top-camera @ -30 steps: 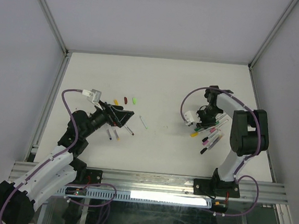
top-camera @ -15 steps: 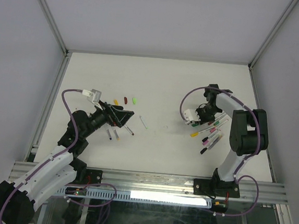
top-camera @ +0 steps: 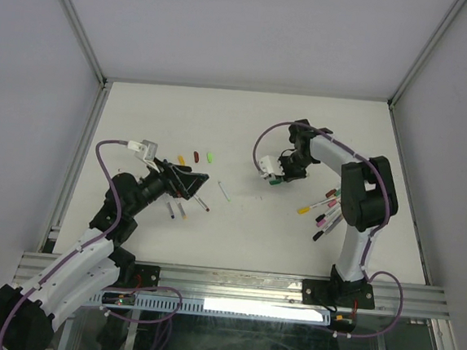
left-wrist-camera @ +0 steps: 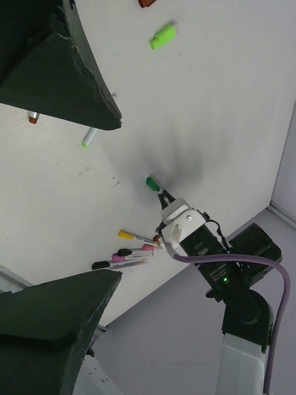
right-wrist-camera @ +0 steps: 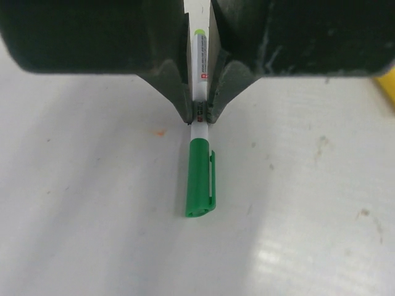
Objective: Open the pen caps
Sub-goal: Pick up the pen from the center of the board.
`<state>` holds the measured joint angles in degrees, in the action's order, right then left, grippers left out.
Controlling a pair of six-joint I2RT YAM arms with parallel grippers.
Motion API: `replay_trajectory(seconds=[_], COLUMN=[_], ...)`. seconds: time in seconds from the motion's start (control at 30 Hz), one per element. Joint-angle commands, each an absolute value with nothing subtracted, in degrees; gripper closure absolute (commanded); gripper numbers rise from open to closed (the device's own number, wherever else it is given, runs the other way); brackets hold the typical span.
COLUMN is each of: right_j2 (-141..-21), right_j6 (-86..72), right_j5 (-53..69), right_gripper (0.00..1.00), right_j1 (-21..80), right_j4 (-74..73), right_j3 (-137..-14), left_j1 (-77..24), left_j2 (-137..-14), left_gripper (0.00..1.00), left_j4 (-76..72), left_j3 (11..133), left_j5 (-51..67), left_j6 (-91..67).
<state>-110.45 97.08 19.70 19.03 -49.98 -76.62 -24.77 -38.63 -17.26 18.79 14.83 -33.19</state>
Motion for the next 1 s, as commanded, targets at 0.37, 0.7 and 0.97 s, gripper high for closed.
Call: replay_trajectory(seconds=[0.37, 0.7, 0.97], right_j2=[-112.51, -110.46, -102.94], right_j6=[82.64, 75.60, 58.30], right_j5=[20.57, 23.80, 33.53], right_gripper=[0.73, 1.00, 1.00], right_j1=[21.68, 21.68, 21.70], right_j4=[-44.40, -40.14, -37.04], right_j3=[-75.74, -72.45, -72.94], left_j1=[-24.88, -24.86, -25.10], left_j2=[-35.74, -39.68, -50.28], left_gripper=[0.01, 0.01, 0.02], left_j4=[-18.93, -33.66, -52.80], left_j3=[17.39, 11.96, 9.33], left_j5=[12.89, 18.33, 20.02], left_j6=[-33.07, -39.13, -46.48])
